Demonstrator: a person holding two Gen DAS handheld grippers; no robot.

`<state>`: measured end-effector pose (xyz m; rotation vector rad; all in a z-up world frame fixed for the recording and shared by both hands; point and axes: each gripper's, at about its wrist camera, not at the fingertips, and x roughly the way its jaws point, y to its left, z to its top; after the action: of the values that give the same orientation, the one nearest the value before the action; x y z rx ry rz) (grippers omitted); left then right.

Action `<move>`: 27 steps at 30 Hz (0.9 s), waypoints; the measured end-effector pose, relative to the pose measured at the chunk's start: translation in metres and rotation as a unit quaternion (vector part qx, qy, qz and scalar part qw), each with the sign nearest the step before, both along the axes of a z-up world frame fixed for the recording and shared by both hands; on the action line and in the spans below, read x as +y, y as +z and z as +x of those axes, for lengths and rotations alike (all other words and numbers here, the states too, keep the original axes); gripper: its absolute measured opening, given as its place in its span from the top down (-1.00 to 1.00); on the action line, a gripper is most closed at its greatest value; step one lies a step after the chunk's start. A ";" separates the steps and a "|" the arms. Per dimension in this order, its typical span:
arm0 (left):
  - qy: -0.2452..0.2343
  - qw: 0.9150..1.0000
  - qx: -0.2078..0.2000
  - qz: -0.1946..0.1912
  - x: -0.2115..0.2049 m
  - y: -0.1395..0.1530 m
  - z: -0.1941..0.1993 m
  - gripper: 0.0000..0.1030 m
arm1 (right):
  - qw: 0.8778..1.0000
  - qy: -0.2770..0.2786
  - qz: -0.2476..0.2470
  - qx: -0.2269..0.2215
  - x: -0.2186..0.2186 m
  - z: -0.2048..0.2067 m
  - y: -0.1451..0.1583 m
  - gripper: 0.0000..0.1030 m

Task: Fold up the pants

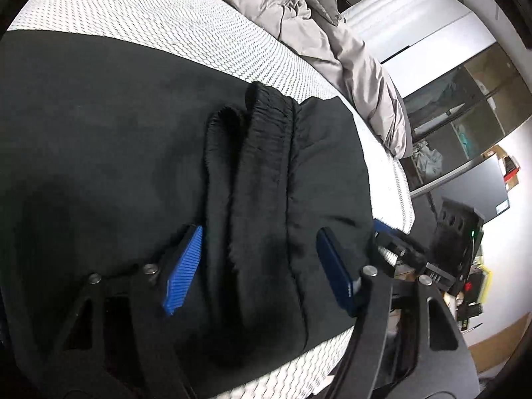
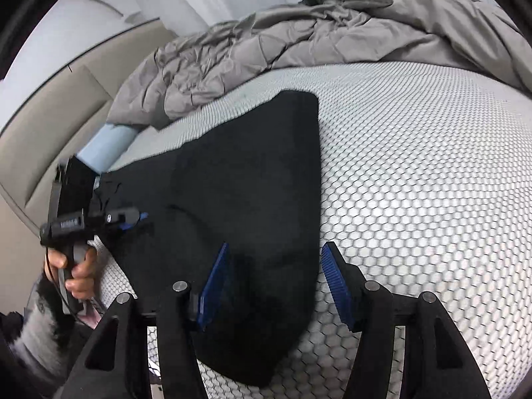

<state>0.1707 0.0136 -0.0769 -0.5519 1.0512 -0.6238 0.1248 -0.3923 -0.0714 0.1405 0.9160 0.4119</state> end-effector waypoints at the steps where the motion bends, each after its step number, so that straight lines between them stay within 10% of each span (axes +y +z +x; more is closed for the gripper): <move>1: 0.013 1.000 0.003 0.003 -0.003 0.000 0.004 -0.11 | 1.000 -0.002 -0.006 -0.002 0.002 0.000 0.000 -0.14; 3: 0.059 0.998 0.002 0.023 -0.005 -0.002 0.009 0.60 | 1.000 -0.001 -0.007 -0.006 0.004 -0.001 0.001 -0.14; 10: 0.096 0.991 -0.087 0.033 0.000 0.032 -0.011 0.85 | 1.000 -0.012 0.007 -0.010 0.001 0.005 0.003 -0.14; 17: 0.207 0.970 -0.077 0.099 0.075 0.042 -0.004 0.83 | 1.000 -0.005 0.003 -0.018 0.009 0.007 0.007 -0.14; 21: 0.237 0.967 -0.009 0.095 0.093 0.011 0.004 0.59 | 1.000 -0.005 -0.002 -0.010 0.012 0.010 0.002 -0.14; 27: 0.225 0.960 -0.072 0.150 0.082 0.041 -0.023 -0.04 | 0.999 0.020 0.031 0.004 0.021 0.008 0.001 -0.14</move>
<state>0.1482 0.0957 -0.0355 -0.4503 0.8243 -0.0979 0.1331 -0.3713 -0.0704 0.1805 0.9151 0.4763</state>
